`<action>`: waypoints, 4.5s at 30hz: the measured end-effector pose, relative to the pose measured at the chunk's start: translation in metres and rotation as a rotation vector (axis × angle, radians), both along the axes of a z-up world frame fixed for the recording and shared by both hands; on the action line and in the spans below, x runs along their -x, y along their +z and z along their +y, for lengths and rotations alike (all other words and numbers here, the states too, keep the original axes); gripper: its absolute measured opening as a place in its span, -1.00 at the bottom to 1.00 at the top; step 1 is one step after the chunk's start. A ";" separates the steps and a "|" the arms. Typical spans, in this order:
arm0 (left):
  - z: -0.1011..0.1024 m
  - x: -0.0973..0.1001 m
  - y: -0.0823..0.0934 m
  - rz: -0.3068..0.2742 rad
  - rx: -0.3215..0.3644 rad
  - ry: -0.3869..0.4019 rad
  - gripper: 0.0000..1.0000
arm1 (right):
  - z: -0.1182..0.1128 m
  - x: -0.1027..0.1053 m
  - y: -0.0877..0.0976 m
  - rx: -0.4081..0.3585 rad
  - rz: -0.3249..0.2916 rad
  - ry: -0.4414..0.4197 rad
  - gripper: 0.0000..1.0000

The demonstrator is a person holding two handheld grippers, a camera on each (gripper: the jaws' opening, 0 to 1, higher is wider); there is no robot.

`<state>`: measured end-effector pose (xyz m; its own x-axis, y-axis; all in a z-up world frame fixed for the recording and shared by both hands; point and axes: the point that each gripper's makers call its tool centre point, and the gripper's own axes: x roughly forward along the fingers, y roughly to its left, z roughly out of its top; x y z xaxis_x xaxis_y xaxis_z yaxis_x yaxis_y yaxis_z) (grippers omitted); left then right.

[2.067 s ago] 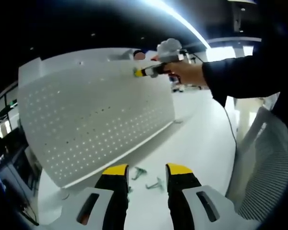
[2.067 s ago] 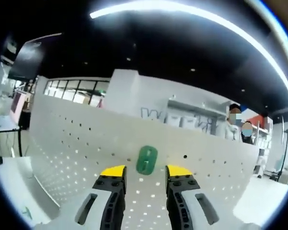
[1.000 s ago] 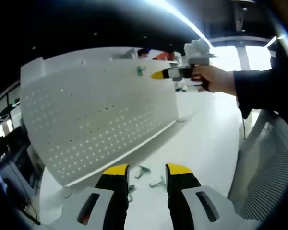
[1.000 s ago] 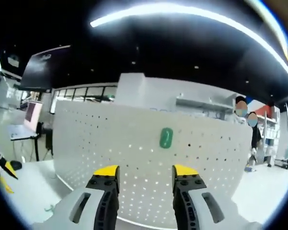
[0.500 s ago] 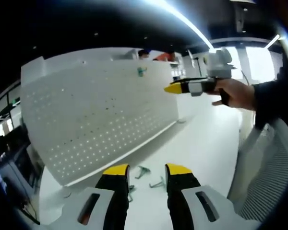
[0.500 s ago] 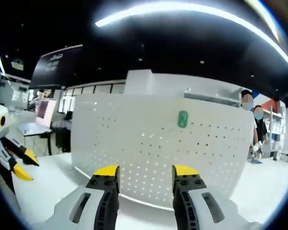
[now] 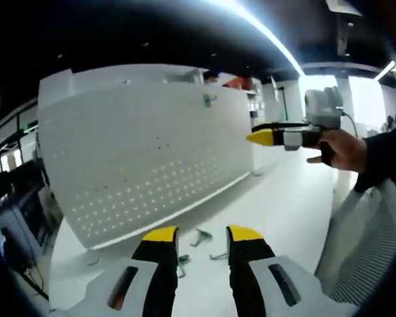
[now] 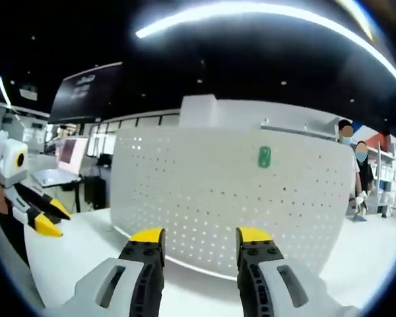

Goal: Insert the hook assembly into the mounting plate slot until the hook locks in place.

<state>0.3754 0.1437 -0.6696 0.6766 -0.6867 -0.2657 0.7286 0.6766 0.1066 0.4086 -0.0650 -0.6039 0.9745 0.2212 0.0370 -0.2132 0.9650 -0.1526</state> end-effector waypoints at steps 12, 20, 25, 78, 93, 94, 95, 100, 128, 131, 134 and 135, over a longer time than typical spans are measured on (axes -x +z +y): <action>0.014 -0.018 -0.007 -0.010 -0.057 -0.007 -0.43 | -0.003 -0.003 -0.004 -0.012 0.009 0.002 -0.15; 0.017 -0.033 -0.032 0.029 -0.063 -0.057 -0.48 | -0.006 -0.003 -0.003 -0.017 0.006 -0.006 -0.16; 0.022 -0.047 -0.052 0.081 -0.071 -0.051 -0.50 | -0.008 -0.002 -0.004 -0.019 0.013 -0.015 -0.17; 0.000 -0.103 -0.150 0.196 -0.261 -0.211 -0.67 | -0.016 -0.004 -0.016 0.003 0.053 -0.040 -0.17; -0.005 -0.099 -0.138 0.117 -0.292 -0.257 -0.66 | -0.013 -0.005 -0.020 -0.002 0.070 -0.032 -0.18; -0.005 -0.099 -0.138 0.113 -0.298 -0.262 -0.66 | -0.013 -0.005 -0.021 -0.003 0.071 -0.031 -0.18; -0.005 -0.099 -0.138 0.109 -0.310 -0.269 -0.65 | -0.013 -0.005 -0.021 -0.003 0.072 -0.030 -0.18; -0.007 -0.098 -0.141 0.099 -0.342 -0.308 -0.67 | -0.012 -0.004 -0.022 -0.002 0.075 -0.029 -0.19; -0.008 -0.078 -0.149 0.126 -0.361 -0.330 -0.76 | -0.010 -0.007 -0.025 -0.013 0.087 -0.020 -0.19; -0.009 -0.079 -0.149 0.119 -0.366 -0.340 -0.79 | -0.009 -0.007 -0.025 -0.013 0.087 -0.018 -0.19; -0.012 -0.080 -0.148 0.119 -0.356 -0.346 -0.77 | -0.010 -0.007 -0.025 -0.015 0.088 -0.021 -0.20; -0.012 -0.080 -0.148 0.118 -0.354 -0.347 -0.76 | -0.011 -0.007 -0.026 -0.017 0.090 -0.022 -0.20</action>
<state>0.4557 0.1314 -0.8176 0.3754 -0.7198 -0.5839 0.9251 0.3295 0.1887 0.4154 -0.0763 -0.6294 0.9787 0.1997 -0.0472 -0.2040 0.9718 -0.1179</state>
